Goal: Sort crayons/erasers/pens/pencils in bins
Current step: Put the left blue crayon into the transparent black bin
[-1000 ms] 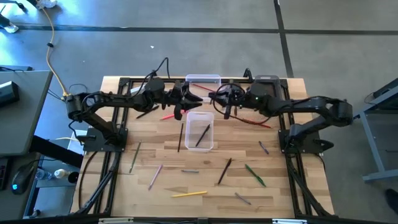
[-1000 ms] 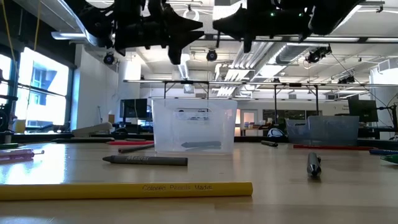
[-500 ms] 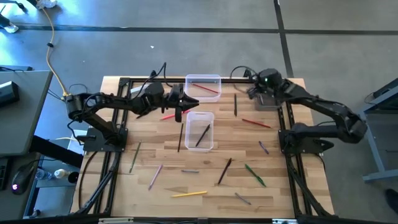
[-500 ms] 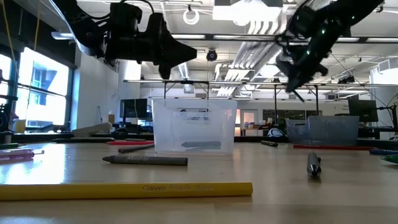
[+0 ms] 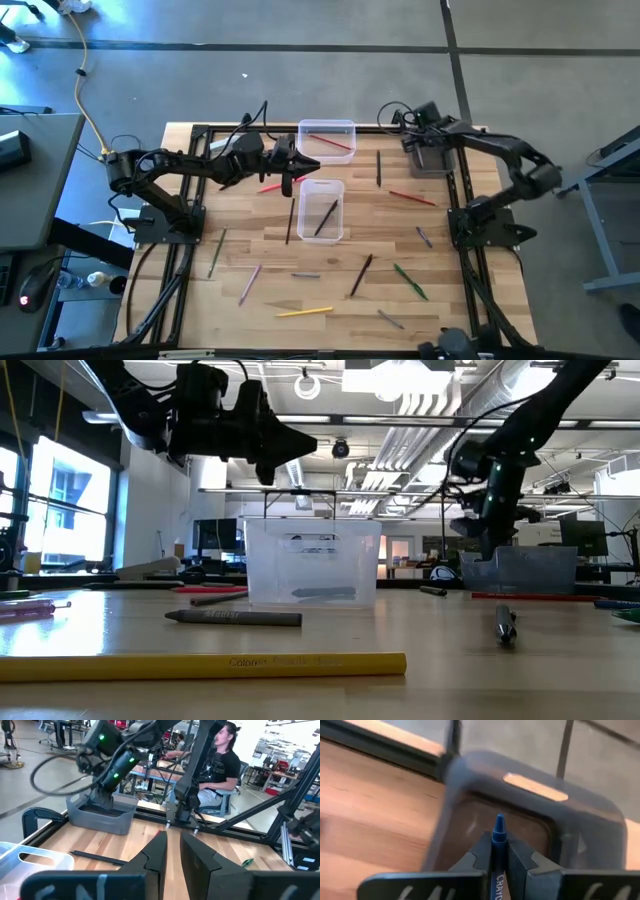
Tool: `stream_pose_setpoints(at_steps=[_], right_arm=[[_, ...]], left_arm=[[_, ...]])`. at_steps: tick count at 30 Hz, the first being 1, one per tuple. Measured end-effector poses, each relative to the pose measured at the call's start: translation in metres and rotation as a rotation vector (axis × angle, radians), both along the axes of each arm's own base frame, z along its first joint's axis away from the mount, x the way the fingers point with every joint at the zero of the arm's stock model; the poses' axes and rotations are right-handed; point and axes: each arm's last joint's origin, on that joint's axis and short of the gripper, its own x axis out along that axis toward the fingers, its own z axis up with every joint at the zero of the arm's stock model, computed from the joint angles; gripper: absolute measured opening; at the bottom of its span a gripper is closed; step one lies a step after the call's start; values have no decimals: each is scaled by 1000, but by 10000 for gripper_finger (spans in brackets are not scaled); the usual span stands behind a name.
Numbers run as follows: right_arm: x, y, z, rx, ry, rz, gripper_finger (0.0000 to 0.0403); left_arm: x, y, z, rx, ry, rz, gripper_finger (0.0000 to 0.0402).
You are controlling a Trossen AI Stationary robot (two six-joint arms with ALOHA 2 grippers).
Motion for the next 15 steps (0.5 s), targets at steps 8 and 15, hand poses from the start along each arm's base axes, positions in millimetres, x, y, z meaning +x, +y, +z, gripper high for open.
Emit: stream_pose_setpoints(at_steps=[8, 15], right_arm=[[7, -10, -12, 28, 26, -6, 15], [8, -11, -13, 31, 15, -23, 50]], left_arm=[[0, 0, 0, 0, 1, 0, 42], [0, 0, -1, -6, 10, -1, 42]])
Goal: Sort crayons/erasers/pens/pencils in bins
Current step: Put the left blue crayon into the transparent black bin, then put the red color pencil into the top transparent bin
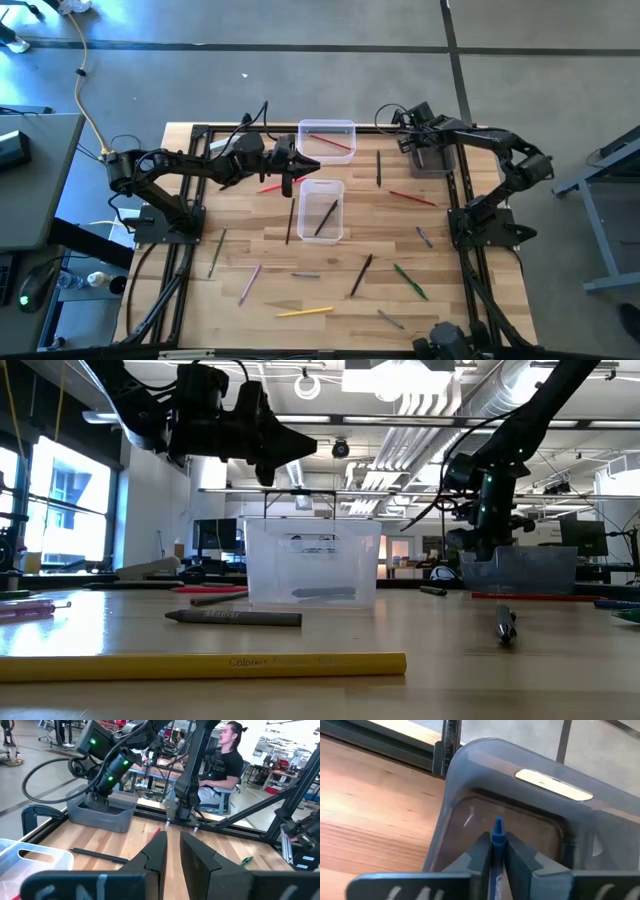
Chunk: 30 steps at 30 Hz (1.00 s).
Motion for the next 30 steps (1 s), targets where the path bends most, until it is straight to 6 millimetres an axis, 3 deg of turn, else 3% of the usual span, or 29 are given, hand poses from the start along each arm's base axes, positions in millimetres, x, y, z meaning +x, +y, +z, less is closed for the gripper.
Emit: stream_pose_setpoints(at_steps=[7, 12, 19, 21, 26, 30], right_arm=[[1, -1, 1, -14, -18, -4, 94], [1, 11, 18, -6, -36, 82, 86], [14, 58, 53, -209, -210, 261, 10], [17, 73, 59, -282, -286, 318, 5], [21, 109, 53, -412, -502, 489, 11], [22, 134, 35, -450, -692, 638, 2]], left_arm=[[0, 0, 0, -1, 0, -8, 42], [0, -1, 0, 18, 3, -19, 42], [0, -1, -3, 32, 33, -24, 40], [0, -1, -3, 40, 36, -24, 39], [0, -1, -4, 65, 41, -26, 40], [0, -1, -6, 70, 65, -29, 39]])
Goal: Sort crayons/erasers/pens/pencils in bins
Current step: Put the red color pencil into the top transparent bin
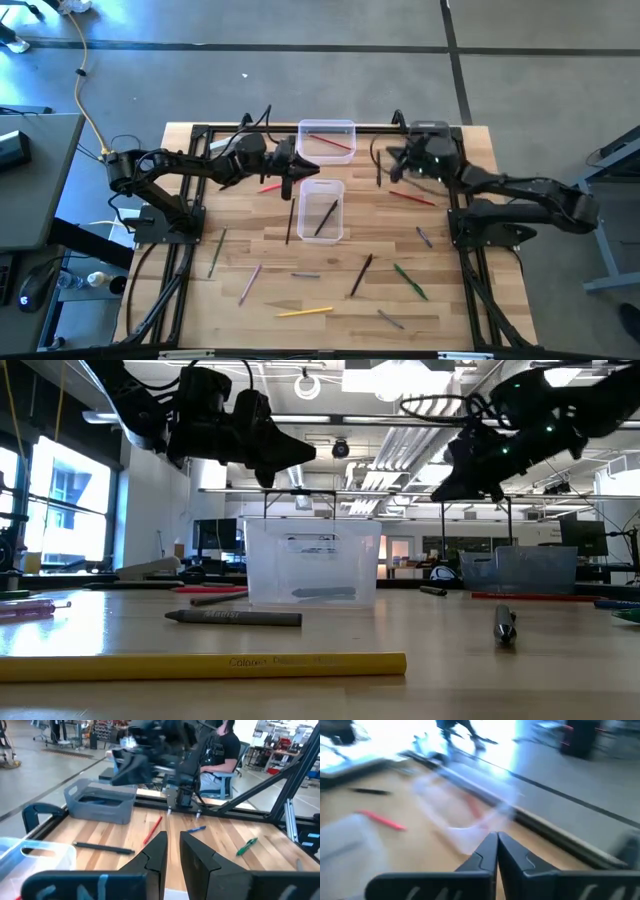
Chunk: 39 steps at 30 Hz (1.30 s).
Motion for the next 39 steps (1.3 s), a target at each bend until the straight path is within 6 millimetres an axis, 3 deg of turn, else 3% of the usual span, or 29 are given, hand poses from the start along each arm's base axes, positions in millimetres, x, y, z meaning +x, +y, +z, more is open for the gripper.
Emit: stream_pose_setpoints(at_steps=[8, 13, 17, 24, 27, 39], right_arm=[[-1, 39, -35, 39, -96, 203, 0], [4, 55, -38, 34, -36, 269, 0], [15, 60, -26, 75, 103, 301, 0], [15, 60, 10, 163, 454, 226, 0], [12, 57, 20, 203, 524, 198, 9], [17, 33, -22, 399, 823, 155, 118]], left_arm=[[4, -11, -8, 19, 86, -46, 39], [4, -22, -3, 87, 102, -89, 39], [3, -33, -7, 108, 96, -124, 39], [-9, -44, -19, 118, -9, -116, 29], [-15, -45, -21, 122, -56, -76, 17], [-22, -46, -27, 118, -56, -38, 1]])
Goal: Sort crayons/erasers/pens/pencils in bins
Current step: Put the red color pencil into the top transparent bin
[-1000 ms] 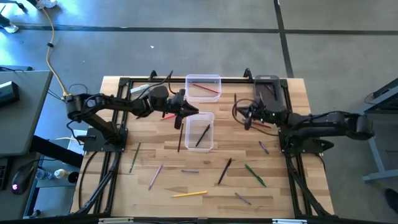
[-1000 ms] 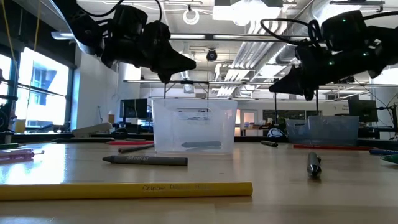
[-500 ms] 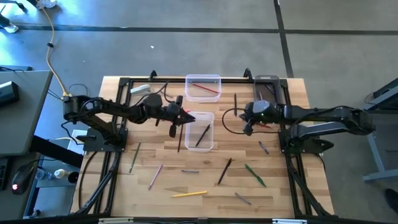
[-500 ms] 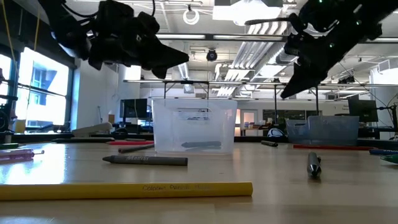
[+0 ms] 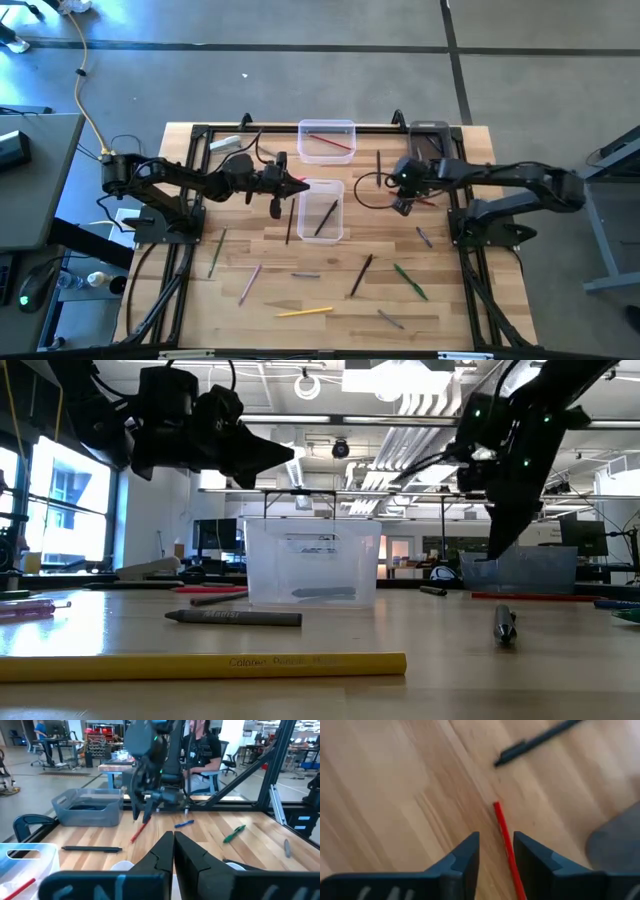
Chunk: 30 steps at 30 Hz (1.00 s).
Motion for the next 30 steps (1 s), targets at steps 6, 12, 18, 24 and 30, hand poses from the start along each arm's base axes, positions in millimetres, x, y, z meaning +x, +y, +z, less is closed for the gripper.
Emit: stream_pose_setpoints(at_steps=[6, 12, 18, 24, 30], right_arm=[[6, -12, -24, 48, 108, -6, 126], [8, -21, -42, 86, 180, -10, 126], [9, -25, -49, 101, 217, -7, 96], [9, -25, -49, 109, 215, 2, 26], [8, -24, -46, 125, 192, 6, 12]], left_arm=[[0, 0, 0, -3, 0, 0, 1], [0, 0, 0, -11, 0, 0, 0], [0, 0, 0, -11, 1, 0, 0], [0, 0, 0, -12, 3, 0, 0], [-1, 0, 2, -18, -5, 0, 0]])
